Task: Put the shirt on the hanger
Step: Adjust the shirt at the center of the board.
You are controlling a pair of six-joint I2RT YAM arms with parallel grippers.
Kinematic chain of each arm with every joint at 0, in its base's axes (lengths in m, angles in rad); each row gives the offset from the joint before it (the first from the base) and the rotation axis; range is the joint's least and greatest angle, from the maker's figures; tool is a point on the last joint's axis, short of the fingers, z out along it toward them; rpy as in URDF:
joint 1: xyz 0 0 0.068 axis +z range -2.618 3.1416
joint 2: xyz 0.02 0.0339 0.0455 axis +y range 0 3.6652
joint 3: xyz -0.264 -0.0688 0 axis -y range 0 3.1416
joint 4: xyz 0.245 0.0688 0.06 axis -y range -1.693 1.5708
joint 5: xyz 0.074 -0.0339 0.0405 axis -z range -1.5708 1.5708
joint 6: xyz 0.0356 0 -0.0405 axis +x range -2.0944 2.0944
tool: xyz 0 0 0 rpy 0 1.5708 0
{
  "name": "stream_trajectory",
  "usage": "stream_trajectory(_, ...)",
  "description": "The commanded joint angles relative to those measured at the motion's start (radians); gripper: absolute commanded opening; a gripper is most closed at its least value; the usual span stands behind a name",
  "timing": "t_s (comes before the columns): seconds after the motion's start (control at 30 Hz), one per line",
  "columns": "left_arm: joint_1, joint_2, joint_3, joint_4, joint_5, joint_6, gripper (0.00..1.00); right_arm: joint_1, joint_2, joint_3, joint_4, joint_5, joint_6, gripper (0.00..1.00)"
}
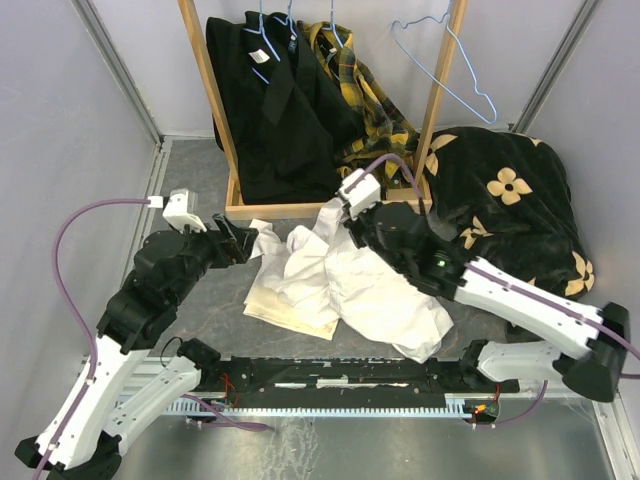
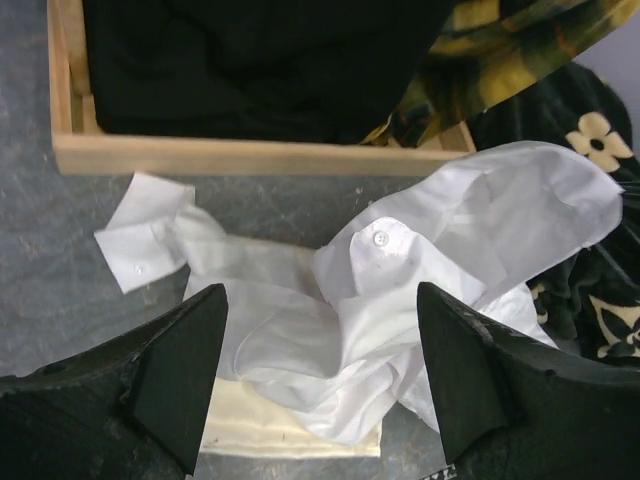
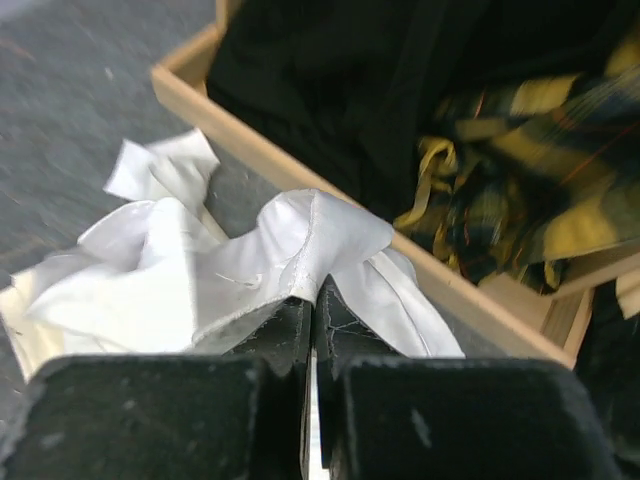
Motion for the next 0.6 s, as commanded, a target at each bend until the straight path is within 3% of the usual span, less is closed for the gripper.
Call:
stream_trajectory(0.0,0.005,0.026,0.066,0.079,0.077,0.145,0.83,-0.004,-0.107,0.004,0.092,-0.123,-0.074,0.00)
stream_trajectory(0.3,0.005,0.175,0.172,0.202,0.280,0.236,0.83,-0.004,-0.249,0.100,0.059,-0.203,-0.114,0.00)
stream_trajectory(0.57,0.005,0.274,0.293,0.265,0.356,0.217,0.84,-0.003,-0.242,0.299,0.026,-0.214,-0.192,0.00)
